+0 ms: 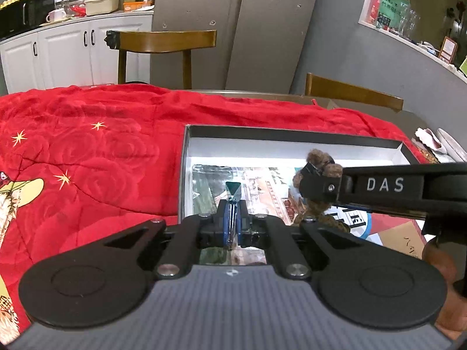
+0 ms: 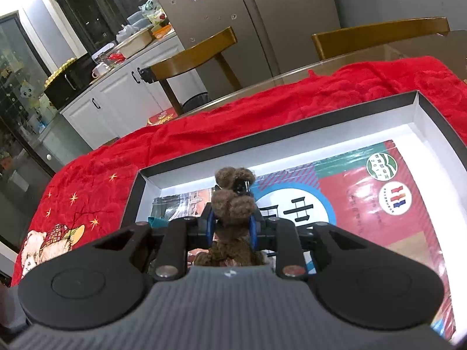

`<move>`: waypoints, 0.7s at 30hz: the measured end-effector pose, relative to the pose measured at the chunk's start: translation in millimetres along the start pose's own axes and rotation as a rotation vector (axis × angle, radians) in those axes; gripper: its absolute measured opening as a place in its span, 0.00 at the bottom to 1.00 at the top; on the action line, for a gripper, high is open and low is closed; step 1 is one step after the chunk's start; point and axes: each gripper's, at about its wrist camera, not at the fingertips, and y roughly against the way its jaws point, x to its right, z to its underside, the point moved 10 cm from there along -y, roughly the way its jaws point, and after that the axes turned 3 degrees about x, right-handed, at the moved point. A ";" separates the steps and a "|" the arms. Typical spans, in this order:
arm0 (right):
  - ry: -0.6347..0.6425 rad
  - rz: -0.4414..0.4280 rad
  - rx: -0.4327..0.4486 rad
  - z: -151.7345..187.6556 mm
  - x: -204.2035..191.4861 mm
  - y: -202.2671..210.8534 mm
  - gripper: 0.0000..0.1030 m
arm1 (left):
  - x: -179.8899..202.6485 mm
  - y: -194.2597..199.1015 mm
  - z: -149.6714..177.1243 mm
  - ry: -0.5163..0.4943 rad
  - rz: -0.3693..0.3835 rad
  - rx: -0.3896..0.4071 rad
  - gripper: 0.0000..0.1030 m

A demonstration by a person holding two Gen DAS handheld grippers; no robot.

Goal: Organize objects
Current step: 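Open the left gripper over the box while the right releases the fuzzy clip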

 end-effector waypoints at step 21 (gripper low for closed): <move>-0.029 -0.097 0.110 -27.2 -17.0 47.1 0.65 | -10.4 35.4 -34.2 0.106 0.116 0.037 0.52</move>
